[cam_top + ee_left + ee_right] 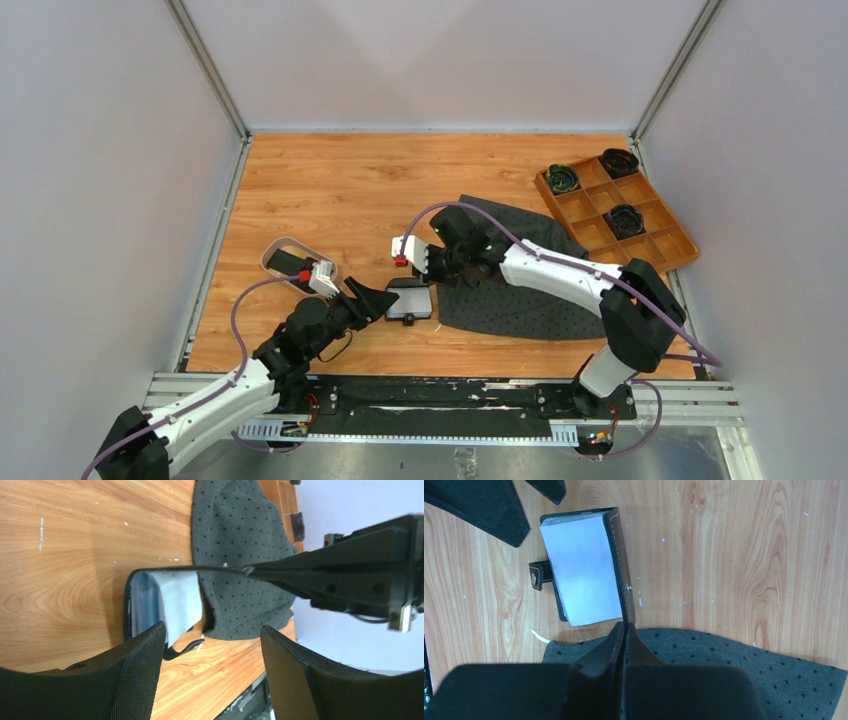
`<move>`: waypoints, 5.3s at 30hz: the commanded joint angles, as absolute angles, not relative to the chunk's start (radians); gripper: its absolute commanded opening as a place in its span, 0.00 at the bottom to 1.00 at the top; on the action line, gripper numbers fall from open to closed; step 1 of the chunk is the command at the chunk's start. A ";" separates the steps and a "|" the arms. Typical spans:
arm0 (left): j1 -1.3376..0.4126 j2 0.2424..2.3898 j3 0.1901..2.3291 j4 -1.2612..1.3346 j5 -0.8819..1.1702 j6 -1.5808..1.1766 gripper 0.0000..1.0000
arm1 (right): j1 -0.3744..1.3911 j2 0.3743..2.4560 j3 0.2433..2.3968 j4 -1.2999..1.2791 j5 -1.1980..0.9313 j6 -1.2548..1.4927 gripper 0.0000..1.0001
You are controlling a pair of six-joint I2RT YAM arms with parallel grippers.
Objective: Put the credit cards into the card holder
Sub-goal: Open the card holder at the center of the board.
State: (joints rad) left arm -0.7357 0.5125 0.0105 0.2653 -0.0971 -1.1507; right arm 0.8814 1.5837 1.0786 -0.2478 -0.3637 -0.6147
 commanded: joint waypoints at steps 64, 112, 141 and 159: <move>-1.005 0.825 0.147 0.841 0.131 0.044 0.88 | 0.296 1.338 1.310 -0.805 -1.349 -0.907 0.00; -0.593 0.802 0.119 0.270 0.299 -0.971 0.00 | 0.522 1.714 1.290 -0.482 -0.720 -0.393 0.51; -0.480 0.835 0.106 0.271 0.366 -0.911 0.00 | 0.740 1.499 1.129 -0.446 -0.888 -0.687 0.56; -0.480 0.812 0.100 0.270 0.406 -0.899 0.00 | 0.836 1.560 1.120 -0.368 -0.653 -0.577 0.70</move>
State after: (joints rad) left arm -0.4862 0.8227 0.1158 0.2810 0.3756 -0.9142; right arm 0.8158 1.5356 1.1206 -0.3958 -0.7479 -0.6308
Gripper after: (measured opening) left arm 0.020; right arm 0.685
